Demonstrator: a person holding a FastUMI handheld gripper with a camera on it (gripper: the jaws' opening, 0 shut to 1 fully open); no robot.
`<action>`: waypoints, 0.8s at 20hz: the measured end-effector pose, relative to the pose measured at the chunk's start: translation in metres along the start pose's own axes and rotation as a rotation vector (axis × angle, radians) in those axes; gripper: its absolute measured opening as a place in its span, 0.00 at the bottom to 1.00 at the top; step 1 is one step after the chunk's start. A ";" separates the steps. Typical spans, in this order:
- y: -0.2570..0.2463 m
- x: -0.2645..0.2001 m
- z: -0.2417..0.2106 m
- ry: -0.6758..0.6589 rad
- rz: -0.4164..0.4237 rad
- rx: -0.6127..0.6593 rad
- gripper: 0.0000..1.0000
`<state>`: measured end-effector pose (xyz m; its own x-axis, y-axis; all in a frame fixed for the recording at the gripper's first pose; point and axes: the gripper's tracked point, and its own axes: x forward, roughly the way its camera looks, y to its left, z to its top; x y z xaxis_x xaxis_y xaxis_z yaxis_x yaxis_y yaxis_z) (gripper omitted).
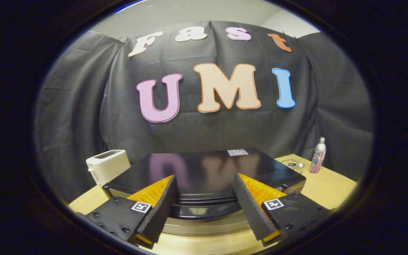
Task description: Open the toaster oven, put the food inside, and close the toaster oven door.
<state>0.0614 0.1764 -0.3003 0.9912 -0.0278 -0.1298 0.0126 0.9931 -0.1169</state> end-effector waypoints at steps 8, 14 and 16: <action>0.002 -0.013 -0.003 -0.006 0.019 0.009 0.98; 0.003 -0.019 -0.004 0.006 0.031 0.011 0.98; 0.003 -0.024 -0.006 0.012 0.033 0.009 0.98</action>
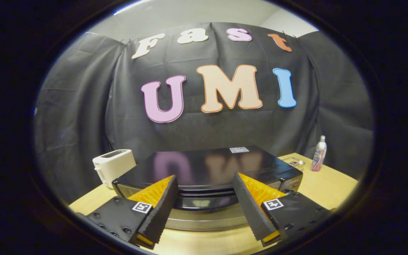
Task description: Open the toaster oven, put the food inside, and close the toaster oven door.
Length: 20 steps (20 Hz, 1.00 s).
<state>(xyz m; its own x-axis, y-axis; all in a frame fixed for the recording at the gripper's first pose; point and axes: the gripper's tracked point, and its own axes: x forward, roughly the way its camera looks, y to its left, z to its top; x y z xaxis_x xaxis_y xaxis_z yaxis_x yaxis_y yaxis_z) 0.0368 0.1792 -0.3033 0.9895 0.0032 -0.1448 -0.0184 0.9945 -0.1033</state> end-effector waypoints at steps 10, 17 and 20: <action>-0.001 -0.033 -0.009 0.046 0.023 -0.001 0.96; 0.001 -0.066 -0.032 0.203 0.104 -0.001 0.95; -0.001 -0.078 -0.047 0.285 0.132 0.006 0.95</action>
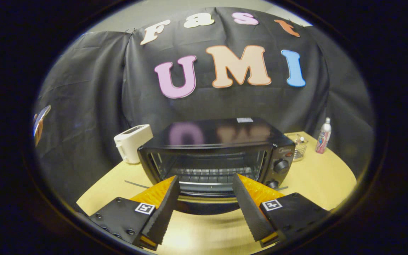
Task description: Open the toaster oven, put the food inside, and close the toaster oven door.
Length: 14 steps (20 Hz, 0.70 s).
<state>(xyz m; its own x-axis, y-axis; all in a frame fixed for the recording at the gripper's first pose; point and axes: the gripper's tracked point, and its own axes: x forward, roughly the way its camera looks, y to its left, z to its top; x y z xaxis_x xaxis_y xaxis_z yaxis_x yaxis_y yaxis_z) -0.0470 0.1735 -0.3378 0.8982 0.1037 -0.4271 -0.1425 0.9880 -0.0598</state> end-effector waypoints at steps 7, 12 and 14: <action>0.003 0.001 -0.069 0.259 0.009 0.014 0.94; 0.001 0.010 -0.100 0.346 0.016 -0.031 0.93; 0.000 0.015 -0.110 0.377 0.010 -0.048 0.93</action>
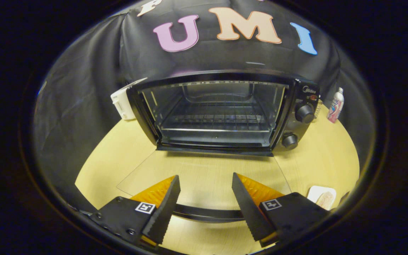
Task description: Open the toaster oven, put the food inside, and close the toaster oven door.
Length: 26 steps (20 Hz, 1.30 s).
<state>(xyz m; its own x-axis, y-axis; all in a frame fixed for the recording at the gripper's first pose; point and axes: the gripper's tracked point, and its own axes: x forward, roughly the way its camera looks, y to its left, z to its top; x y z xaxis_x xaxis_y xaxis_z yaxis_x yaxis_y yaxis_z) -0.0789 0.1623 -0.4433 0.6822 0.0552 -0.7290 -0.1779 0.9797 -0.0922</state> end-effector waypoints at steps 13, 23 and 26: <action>0.004 0.024 -0.009 0.041 0.021 -0.059 0.95; -0.037 -0.020 -0.006 0.070 0.012 0.011 0.97; -0.061 -0.042 -0.002 0.062 0.002 0.030 0.97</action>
<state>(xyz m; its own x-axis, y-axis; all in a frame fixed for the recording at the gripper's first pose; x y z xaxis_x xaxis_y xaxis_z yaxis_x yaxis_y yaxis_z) -0.0984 0.0997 -0.4082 0.6365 0.0463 -0.7699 -0.1573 0.9850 -0.0709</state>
